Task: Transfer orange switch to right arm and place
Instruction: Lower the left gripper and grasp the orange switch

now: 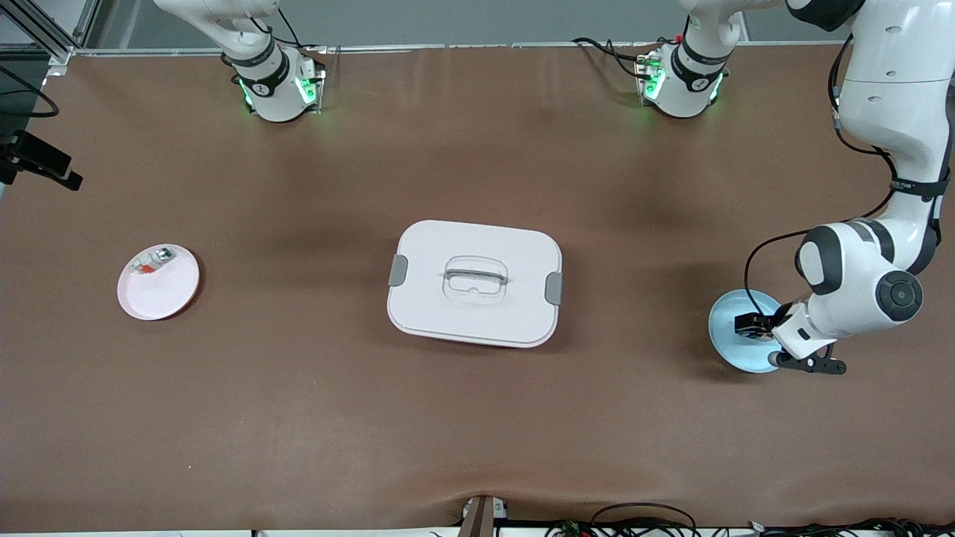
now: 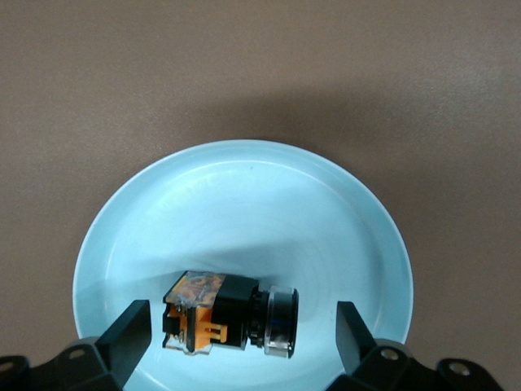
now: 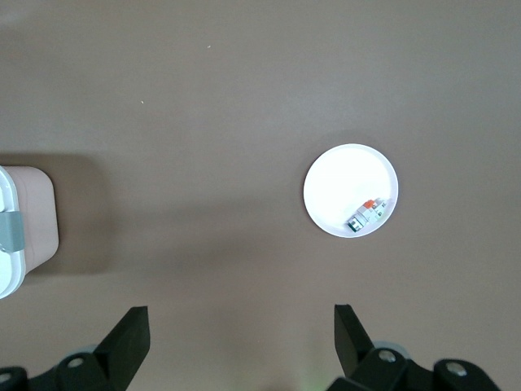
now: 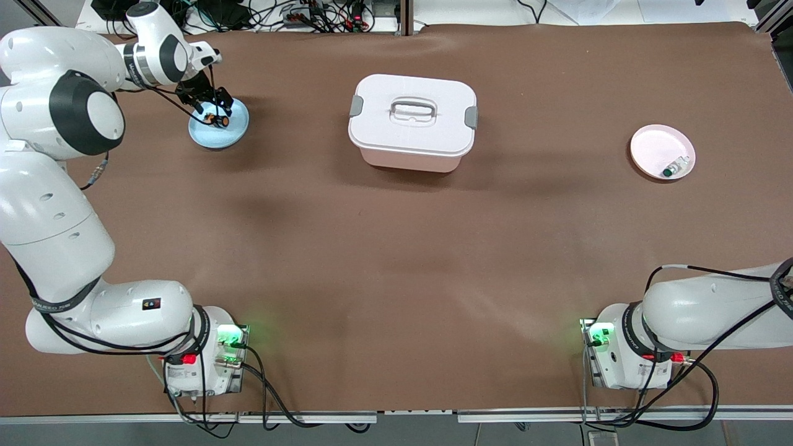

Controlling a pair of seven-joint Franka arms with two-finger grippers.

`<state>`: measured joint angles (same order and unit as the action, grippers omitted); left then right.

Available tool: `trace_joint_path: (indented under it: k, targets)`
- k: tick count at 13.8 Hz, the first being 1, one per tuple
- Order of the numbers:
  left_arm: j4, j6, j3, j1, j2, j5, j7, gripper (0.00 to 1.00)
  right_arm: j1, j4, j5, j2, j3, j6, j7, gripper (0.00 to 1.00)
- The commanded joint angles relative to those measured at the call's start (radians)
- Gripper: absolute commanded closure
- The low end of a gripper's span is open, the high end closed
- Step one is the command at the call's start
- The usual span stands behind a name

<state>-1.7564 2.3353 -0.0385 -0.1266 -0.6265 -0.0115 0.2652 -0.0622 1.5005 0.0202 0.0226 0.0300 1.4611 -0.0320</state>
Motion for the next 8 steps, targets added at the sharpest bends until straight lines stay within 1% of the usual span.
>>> trace_joint_path:
  k: [1, 8]
  targets:
    - [-0.011, 0.044, -0.009, -0.011, -0.016, -0.013, 0.042, 0.0, -0.013, 0.02, 0.001, 0.023, -0.007, 0.007, 0.006, 0.0]
    - [-0.022, 0.053, -0.009, -0.022, -0.029, -0.013, 0.048, 0.0, -0.014, 0.021, 0.001, 0.023, -0.007, 0.008, 0.006, 0.0]
